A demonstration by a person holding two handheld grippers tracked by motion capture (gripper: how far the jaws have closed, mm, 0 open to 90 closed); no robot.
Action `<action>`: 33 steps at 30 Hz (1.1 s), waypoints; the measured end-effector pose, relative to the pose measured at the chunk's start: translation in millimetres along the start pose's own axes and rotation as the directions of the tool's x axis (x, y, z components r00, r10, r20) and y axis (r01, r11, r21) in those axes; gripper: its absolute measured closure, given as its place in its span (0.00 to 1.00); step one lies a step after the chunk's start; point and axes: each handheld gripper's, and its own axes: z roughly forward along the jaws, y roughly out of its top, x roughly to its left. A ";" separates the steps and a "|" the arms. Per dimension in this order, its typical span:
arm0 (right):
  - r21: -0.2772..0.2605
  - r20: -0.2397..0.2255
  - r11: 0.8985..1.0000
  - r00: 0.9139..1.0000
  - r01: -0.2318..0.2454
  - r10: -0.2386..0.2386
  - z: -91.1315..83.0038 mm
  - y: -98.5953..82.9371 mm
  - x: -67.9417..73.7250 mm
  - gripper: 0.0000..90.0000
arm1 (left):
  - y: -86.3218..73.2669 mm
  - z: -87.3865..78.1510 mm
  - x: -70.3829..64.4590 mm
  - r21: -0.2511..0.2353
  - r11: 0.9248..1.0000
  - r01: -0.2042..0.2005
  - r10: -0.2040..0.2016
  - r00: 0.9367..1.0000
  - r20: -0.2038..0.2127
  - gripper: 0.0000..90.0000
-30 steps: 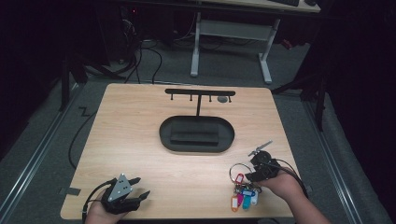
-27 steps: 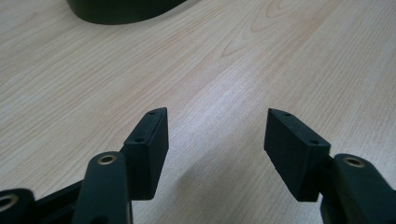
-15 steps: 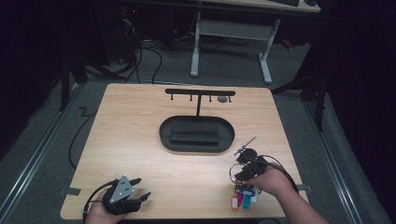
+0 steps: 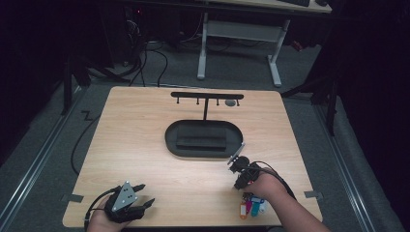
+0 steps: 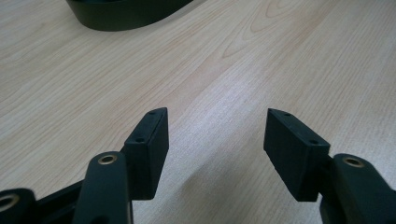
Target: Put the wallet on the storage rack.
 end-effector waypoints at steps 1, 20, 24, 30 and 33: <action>0.004 0.007 1.000 1.000 0.000 0.000 1.5 0.2 0.7 0.73 | 0.1 -0.1 -0.2 -0.001 1.000 -0.003 0.003 1.000 0.002 0.46; 0.072 -0.022 0.997 1.000 -0.019 0.021 2.1 10.5 -9.0 0.96 | 2.4 -1.1 -10.1 -0.029 0.998 -0.060 0.061 0.997 0.037 0.45; 0.086 0.012 0.995 0.998 0.055 -0.056 1.1 11.3 -4.3 0.96 | 2.0 -1.2 -10.2 -0.029 0.998 -0.057 0.058 0.998 0.032 0.45; 0.055 0.023 0.992 0.994 0.110 -0.111 -27.2 6.3 0.6 0.95 | 1.0 -0.8 -10.4 -0.022 0.998 -0.061 0.062 0.998 0.033 0.45; 0.037 0.045 0.990 0.989 0.138 -0.140 -42.9 1.8 2.4 0.95 | 0.9 -0.9 -9.9 -0.021 0.998 -0.060 0.061 0.998 0.030 0.45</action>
